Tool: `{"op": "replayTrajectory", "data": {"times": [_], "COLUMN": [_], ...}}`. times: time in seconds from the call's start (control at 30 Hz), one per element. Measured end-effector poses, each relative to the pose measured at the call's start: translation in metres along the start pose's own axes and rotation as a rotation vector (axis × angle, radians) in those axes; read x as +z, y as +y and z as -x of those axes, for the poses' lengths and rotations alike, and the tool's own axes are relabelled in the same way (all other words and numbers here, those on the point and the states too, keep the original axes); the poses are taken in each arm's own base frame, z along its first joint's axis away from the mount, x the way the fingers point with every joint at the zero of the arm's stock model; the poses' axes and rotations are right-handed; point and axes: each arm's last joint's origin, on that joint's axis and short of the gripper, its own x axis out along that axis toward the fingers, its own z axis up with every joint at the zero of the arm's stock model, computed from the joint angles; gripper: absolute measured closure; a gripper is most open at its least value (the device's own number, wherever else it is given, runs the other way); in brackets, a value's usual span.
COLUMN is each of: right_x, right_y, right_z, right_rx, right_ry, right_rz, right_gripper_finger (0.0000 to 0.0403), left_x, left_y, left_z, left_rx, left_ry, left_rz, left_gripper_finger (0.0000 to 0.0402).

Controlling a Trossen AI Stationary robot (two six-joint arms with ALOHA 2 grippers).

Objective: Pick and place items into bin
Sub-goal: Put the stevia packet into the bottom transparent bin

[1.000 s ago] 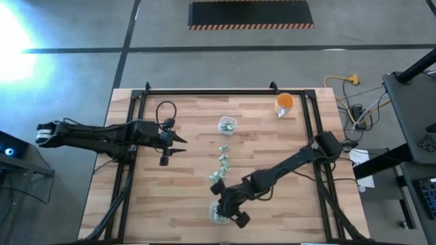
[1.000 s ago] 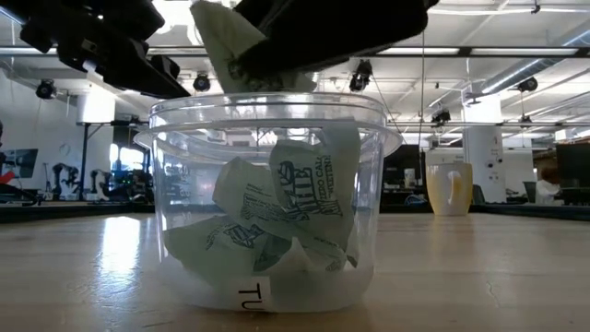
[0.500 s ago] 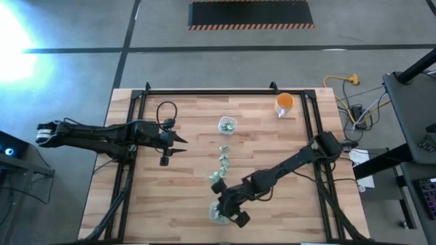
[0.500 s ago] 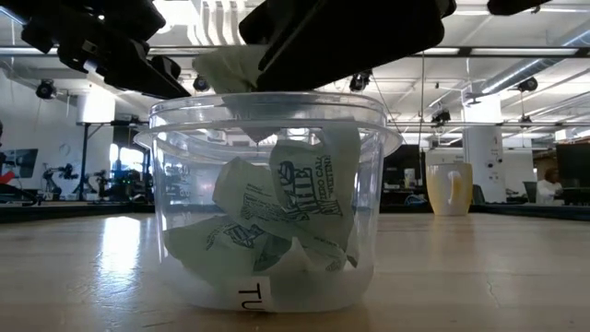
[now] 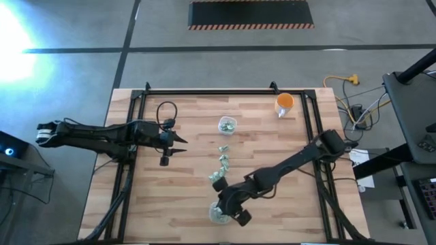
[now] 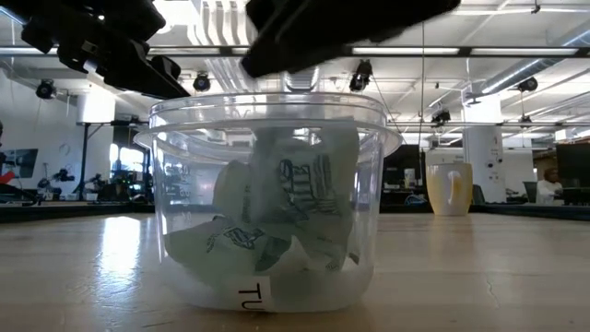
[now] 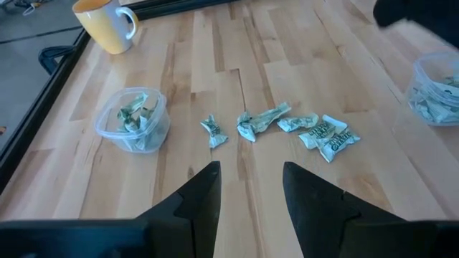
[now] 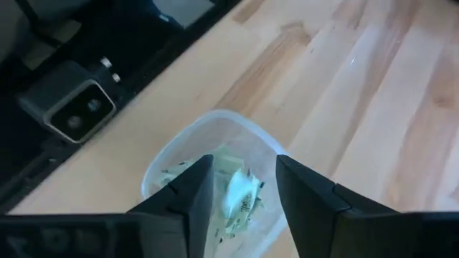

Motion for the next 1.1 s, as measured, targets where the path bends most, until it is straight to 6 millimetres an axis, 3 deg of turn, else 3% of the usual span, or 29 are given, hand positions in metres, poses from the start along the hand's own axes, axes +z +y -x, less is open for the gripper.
{"op": "replayTrajectory", "data": {"times": [0.13, 0.3, 0.53, 0.63, 0.9, 1.1], "right_x": [0.011, 0.014, -0.006, -0.019, -0.053, -0.08], "right_y": [0.006, 0.019, 0.014, 0.005, -0.027, -0.056], "right_z": [0.018, 0.023, 0.031, 0.034, 0.03, 0.028], "right_rx": [0.002, -0.037, -0.462, -0.571, -0.628, -0.655], "right_ry": [-0.034, -0.016, 0.233, 0.318, 0.385, 0.39], "right_rz": [-0.002, 0.028, -0.037, -0.101, -0.176, -0.241], "right_gripper_finger": [0.0262, 0.0273, 0.0289, 0.0294, 0.0297, 0.0289], "left_x": [0.0, 0.0, -0.001, -0.002, -0.005, -0.003], "left_y": [0.0, 0.0, 0.0, 0.0, 0.0, 0.001], "left_z": [0.0, 0.0, -0.006, -0.014, -0.038, -0.044], "left_rx": [0.0, 0.0, 0.002, -0.001, -0.011, -0.015], "left_ry": [0.001, 0.0, -0.014, 0.001, 0.046, 0.065], "left_rz": [0.0, 0.0, 0.0, -0.004, -0.038, -0.05], "left_gripper_finger": [0.0267, 0.0267, 0.0267, 0.0267, 0.0267, 0.0267]}}
